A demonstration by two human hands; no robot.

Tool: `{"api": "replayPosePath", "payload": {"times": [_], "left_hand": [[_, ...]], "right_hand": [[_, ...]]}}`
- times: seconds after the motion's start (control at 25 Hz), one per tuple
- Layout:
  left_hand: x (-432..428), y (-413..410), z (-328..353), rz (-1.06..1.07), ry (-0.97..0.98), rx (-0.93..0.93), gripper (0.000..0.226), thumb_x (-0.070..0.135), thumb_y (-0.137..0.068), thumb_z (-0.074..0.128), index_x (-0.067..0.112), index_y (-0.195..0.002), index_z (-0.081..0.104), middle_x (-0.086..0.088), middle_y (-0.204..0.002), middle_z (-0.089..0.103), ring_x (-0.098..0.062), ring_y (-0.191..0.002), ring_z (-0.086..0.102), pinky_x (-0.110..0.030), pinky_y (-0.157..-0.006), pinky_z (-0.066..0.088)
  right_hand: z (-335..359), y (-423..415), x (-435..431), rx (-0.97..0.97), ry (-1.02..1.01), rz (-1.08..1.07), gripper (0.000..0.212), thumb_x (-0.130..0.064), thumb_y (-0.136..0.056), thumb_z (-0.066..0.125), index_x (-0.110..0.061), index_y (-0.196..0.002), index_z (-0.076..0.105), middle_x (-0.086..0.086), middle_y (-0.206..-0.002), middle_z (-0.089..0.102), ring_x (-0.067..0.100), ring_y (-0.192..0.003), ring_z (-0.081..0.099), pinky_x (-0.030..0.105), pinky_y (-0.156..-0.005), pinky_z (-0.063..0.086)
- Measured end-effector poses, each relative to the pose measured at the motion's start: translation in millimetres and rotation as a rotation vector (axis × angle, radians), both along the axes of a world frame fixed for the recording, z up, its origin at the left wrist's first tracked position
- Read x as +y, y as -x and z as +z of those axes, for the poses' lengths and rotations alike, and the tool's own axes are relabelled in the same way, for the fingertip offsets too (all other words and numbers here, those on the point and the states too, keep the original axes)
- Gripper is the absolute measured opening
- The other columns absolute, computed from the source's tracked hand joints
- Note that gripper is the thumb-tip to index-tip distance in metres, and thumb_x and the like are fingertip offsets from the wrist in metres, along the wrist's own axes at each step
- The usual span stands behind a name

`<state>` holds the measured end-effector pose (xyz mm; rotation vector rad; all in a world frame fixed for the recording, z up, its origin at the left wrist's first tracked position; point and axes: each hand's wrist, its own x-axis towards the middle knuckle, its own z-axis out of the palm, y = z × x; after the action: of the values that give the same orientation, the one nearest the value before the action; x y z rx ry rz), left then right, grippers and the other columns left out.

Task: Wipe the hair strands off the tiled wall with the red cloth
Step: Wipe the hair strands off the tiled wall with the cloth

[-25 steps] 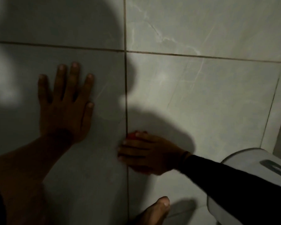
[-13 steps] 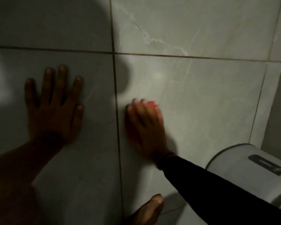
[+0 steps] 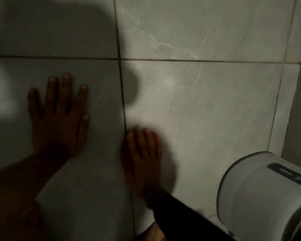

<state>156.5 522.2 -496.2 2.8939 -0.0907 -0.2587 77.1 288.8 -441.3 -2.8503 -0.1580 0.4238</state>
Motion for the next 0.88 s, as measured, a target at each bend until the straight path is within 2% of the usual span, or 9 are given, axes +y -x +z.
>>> {"api": "replayPosePath", "payload": {"times": [0.12,0.2,0.28,0.36,0.48,0.56,0.68,0.8,0.88], "left_hand": [[1.1,-0.2,-3.1,-0.016,0.001,-0.013,0.074,0.048,-0.107,0.026,0.030,-0.177,0.012,-0.006,-0.187,-0.002,-0.038,-0.173,0.001,-0.071,-0.132,0.001],[3.5,-0.6,-6.0,-0.023,0.012,-0.022,0.073,0.050,-0.107,0.024,0.034,-0.177,0.007,-0.005,-0.187,-0.003,-0.037,-0.173,0.001,-0.072,-0.132,0.002],[2.0,0.6,-5.6,-0.016,0.033,-0.011,0.074,0.050,-0.107,0.025,0.035,-0.177,0.005,-0.004,-0.187,-0.004,-0.038,-0.172,0.001,-0.073,-0.132,0.003],[3.3,0.4,-5.8,-0.019,0.011,-0.027,0.073,0.050,-0.107,0.024,0.032,-0.177,0.010,-0.007,-0.187,0.001,-0.039,-0.172,0.002,-0.071,-0.132,0.002],[4.1,-0.5,-4.5,-0.026,0.002,-0.011,0.073,0.050,-0.108,0.023,0.030,-0.177,0.012,-0.009,-0.187,0.002,-0.039,-0.172,0.003,-0.069,-0.133,0.000],[4.0,0.9,-3.2,-0.028,-0.015,-0.022,0.073,0.048,-0.108,0.026,0.028,-0.177,0.014,-0.010,-0.187,0.003,-0.039,-0.172,0.004,-0.069,-0.132,0.001],[3.9,-1.0,-3.7,-0.057,-0.034,-0.059,0.073,0.048,-0.108,0.028,0.027,-0.177,0.016,-0.011,-0.186,0.006,-0.040,-0.172,0.006,-0.067,-0.132,0.001],[3.7,0.3,0.0,-0.043,-0.075,-0.031,0.074,0.050,-0.108,0.025,0.029,-0.177,0.014,-0.011,-0.186,0.005,-0.041,-0.172,0.005,-0.056,-0.132,-0.014],[-2.6,-6.1,13.1,-0.060,-0.094,-0.010,0.074,0.050,-0.107,0.024,0.029,-0.176,0.013,-0.012,-0.186,0.004,-0.039,-0.172,0.001,-0.043,-0.127,-0.030]], "right_hand": [[-10.8,-88.5,-10.7,-0.150,-0.140,0.470,0.049,-0.039,-0.109,0.054,-0.016,-0.151,0.063,0.015,-0.158,0.061,0.039,-0.149,0.053,0.052,-0.130,0.028],[-24.2,-174.2,-20.8,-0.267,-0.141,0.478,0.049,-0.036,-0.108,0.057,-0.011,-0.149,0.065,0.018,-0.155,0.063,0.041,-0.147,0.056,0.051,-0.130,0.029],[-26.2,-231.8,-60.3,-0.263,-0.064,0.257,0.055,-0.037,-0.108,0.052,-0.011,-0.156,0.056,0.017,-0.163,0.054,0.039,-0.155,0.048,0.054,-0.132,0.030],[-25.0,-225.0,-110.4,-0.256,-0.007,-0.122,0.060,-0.033,-0.106,0.048,-0.006,-0.160,0.048,0.019,-0.168,0.047,0.038,-0.160,0.041,0.054,-0.133,0.029],[-9.3,-120.3,-138.1,-0.123,0.047,-0.616,0.075,-0.032,-0.099,0.043,-0.001,-0.166,0.032,0.020,-0.177,0.029,0.038,-0.167,0.025,0.054,-0.136,0.019],[-5.5,-37.0,-98.3,-0.057,0.061,-0.689,0.070,-0.031,-0.102,0.041,-0.002,-0.166,0.034,0.020,-0.176,0.030,0.041,-0.165,0.026,0.060,-0.134,0.022],[-19.8,28.7,-6.7,-0.074,0.017,-0.367,0.060,-0.037,-0.111,0.036,-0.010,-0.163,0.044,0.018,-0.171,0.042,0.042,-0.162,0.034,0.063,-0.132,0.027],[-22.5,59.3,36.5,0.022,-0.075,0.257,0.073,-0.048,-0.103,0.049,-0.025,-0.169,0.029,0.005,-0.179,0.026,0.026,-0.171,0.001,0.058,-0.136,0.013],[-17.7,68.8,15.9,0.035,-0.158,0.475,0.067,-0.047,-0.107,0.044,-0.026,-0.169,0.031,0.004,-0.179,0.028,0.027,-0.171,0.009,0.054,-0.139,0.007]]}}
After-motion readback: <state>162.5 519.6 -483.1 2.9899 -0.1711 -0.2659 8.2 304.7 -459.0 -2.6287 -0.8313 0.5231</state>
